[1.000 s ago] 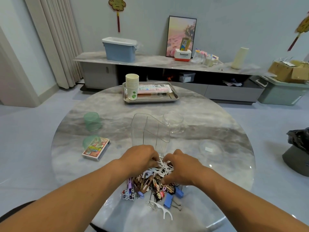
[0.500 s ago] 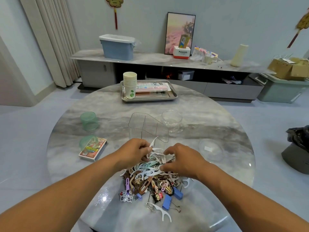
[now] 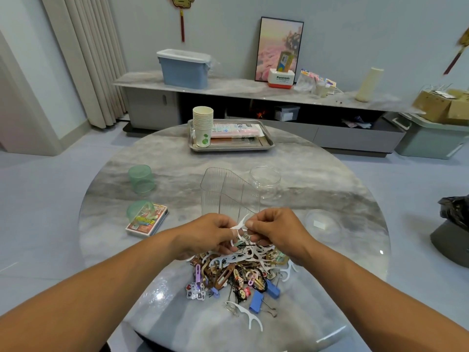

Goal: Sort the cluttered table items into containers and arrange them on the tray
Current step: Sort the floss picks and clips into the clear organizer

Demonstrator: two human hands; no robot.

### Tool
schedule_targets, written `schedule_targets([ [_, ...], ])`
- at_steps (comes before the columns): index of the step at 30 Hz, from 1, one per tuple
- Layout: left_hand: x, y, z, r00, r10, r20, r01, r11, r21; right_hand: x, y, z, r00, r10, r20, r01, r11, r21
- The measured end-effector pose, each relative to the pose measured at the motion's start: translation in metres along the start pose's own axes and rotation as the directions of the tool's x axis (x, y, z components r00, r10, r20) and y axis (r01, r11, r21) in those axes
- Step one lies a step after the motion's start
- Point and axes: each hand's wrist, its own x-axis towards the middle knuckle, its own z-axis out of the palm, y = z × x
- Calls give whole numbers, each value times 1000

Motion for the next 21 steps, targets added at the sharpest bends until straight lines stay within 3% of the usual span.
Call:
schedule_targets([
  [11,-9,3,-14,993,-122,5,122,993,-1,3,7,4,999,16,-29,-20,986,-167],
  [13,-10,3,-17,989,-146,-2,146,989,-34,3,7,1,1000,12,-3,-12,954,-301],
  [16,-10,0,-22,983,-186,-8,185,980,-67,-1,8,-1,983,-7,184,137,695,-706],
  [19,-11,0,-24,978,-206,5,206,971,-119,-5,15,8,943,-57,328,318,450,-835],
  [21,-11,1,-26,980,-198,2,196,970,-146,-6,20,16,911,-125,394,412,350,-842],
])
